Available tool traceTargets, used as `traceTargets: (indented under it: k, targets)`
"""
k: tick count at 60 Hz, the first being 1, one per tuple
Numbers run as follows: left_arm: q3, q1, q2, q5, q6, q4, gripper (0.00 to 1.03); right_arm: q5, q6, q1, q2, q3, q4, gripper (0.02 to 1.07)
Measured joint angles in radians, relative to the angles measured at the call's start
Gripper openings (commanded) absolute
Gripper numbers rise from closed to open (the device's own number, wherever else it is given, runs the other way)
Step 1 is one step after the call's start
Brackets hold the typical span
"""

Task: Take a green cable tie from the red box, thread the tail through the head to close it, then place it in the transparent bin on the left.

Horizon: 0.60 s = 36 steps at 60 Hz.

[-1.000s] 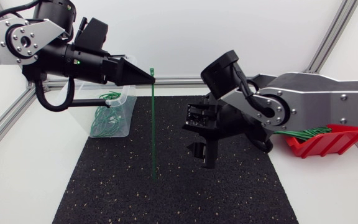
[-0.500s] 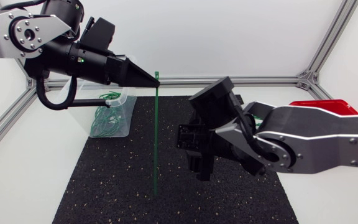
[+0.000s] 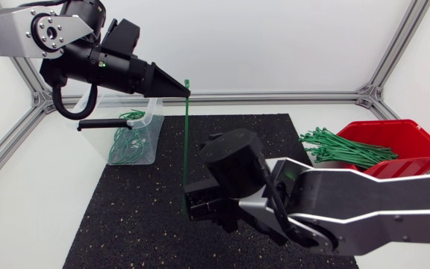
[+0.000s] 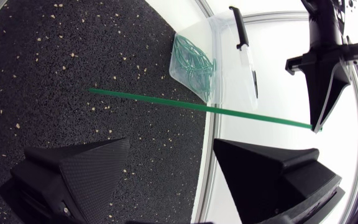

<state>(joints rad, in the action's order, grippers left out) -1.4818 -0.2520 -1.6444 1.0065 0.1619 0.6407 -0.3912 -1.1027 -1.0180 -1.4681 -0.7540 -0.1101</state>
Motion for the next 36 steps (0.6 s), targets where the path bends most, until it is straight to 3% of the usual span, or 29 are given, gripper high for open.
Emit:
traceTargets:
  k: [15, 36]
  targets:
    - [-0.035, 0.003, -0.045, 0.004, 0.011, 0.029, 0.03, 0.001, -0.089, -0.035, -0.076, 0.003, -0.06, 0.99]
    - [-0.051, 0.01, -0.071, 0.007, 0.049, 0.069, 0.03, -0.003, -0.275, -0.05, -0.203, 0.036, -0.245, 0.96]
